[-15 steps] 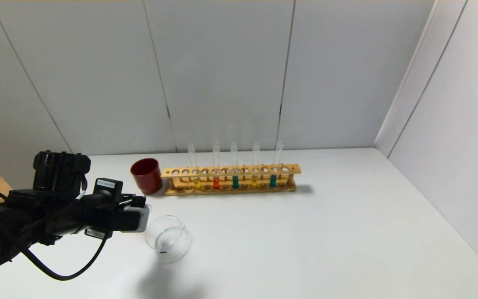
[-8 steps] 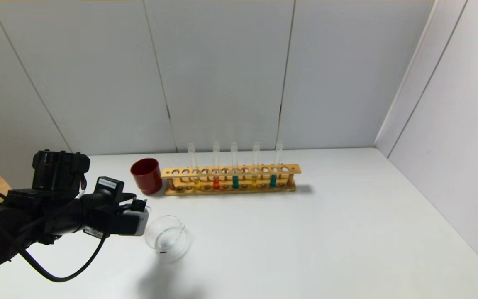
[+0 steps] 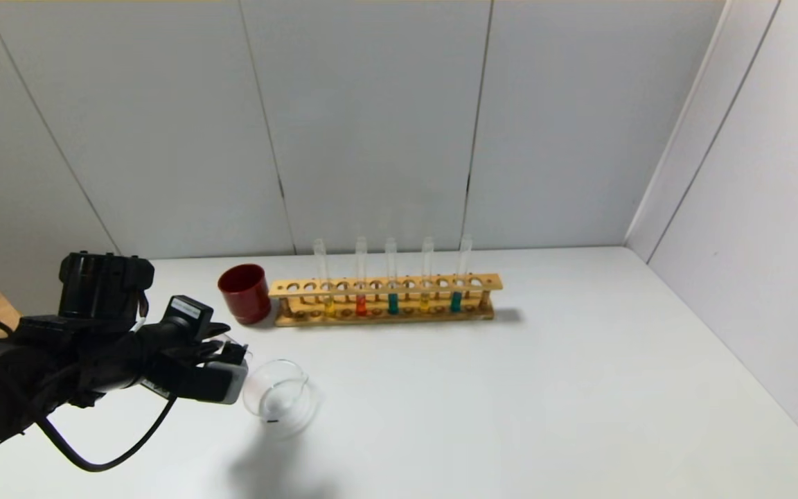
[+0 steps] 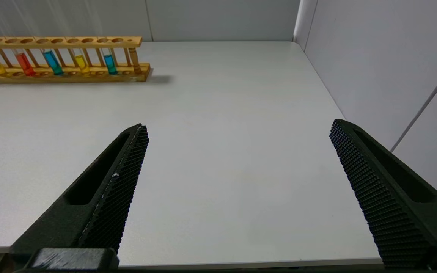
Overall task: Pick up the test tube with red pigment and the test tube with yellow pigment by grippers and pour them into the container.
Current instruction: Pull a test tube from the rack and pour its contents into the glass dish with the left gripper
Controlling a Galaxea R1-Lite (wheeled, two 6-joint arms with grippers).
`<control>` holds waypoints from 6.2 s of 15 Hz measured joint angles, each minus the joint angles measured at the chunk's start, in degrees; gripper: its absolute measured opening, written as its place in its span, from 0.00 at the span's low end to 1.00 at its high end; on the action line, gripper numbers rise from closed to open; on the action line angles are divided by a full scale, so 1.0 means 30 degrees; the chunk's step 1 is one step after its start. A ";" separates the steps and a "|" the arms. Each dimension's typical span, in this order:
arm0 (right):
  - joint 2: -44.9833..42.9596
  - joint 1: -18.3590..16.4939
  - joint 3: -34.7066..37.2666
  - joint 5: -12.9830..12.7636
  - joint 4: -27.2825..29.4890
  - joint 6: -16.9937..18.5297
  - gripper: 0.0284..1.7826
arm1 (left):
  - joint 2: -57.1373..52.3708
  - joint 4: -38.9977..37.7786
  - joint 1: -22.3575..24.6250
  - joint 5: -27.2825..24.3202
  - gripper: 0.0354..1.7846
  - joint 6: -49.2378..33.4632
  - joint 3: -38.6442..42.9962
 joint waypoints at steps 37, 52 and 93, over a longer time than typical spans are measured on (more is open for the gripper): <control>0.0000 0.0000 0.0000 0.0000 0.0000 0.0000 0.98 | 0.2422 -0.1690 0.0959 -0.2507 0.15 0.4836 -0.1243; 0.0000 0.0000 0.0000 0.0000 0.0000 -0.0008 0.98 | 0.2267 -0.1239 0.0947 -0.3482 0.15 0.8253 -0.1967; 0.0000 0.0000 0.0000 -0.0008 0.0000 0.0000 0.98 | 0.0882 -0.1487 -0.0723 -0.3206 0.15 1.6457 -0.3031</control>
